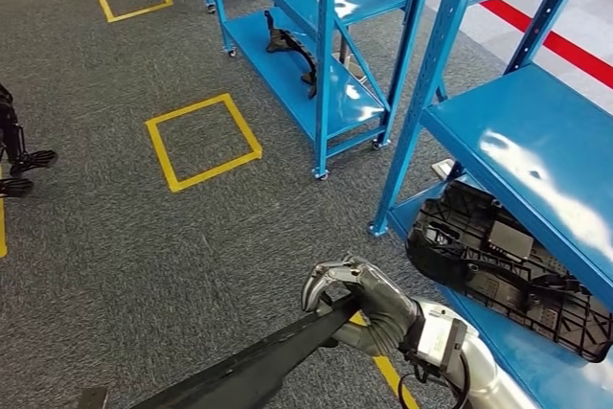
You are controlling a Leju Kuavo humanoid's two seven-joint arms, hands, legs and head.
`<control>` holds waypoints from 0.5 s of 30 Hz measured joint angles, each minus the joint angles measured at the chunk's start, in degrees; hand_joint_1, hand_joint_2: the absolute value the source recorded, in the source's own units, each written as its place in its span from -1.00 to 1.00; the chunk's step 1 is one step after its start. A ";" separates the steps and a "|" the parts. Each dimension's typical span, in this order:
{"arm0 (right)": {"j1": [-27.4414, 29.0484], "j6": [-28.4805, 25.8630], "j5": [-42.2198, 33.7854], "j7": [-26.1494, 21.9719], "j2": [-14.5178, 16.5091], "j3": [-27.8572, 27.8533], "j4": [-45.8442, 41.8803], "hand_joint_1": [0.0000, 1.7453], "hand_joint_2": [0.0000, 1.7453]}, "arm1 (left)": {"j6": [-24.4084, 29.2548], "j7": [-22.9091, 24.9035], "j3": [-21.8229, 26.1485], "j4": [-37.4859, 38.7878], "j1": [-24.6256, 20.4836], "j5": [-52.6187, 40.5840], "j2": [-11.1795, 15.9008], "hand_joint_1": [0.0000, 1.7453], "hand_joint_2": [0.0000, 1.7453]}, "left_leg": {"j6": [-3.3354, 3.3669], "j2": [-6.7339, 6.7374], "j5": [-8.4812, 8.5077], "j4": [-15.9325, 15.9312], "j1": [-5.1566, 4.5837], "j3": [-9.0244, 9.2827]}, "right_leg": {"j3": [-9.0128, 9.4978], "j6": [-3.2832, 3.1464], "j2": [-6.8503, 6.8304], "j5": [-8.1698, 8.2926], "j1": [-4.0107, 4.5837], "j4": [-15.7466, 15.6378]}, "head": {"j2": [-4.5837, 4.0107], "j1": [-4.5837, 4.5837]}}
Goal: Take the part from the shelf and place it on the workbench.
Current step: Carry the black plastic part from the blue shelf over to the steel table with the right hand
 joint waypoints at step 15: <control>-4.48 1.44 -1.21 0.26 0.90 2.37 2.79 1.00 1.00 | 0.59 -0.55 0.29 0.01 -0.24 0.94 -0.15 -1.00 1.00 | 0.25 10.61 0.60 0.64 -1.00 -1.33 | 2.58 0.07 -10.56 -2.00 0.56 -0.79 | 0.00 -0.12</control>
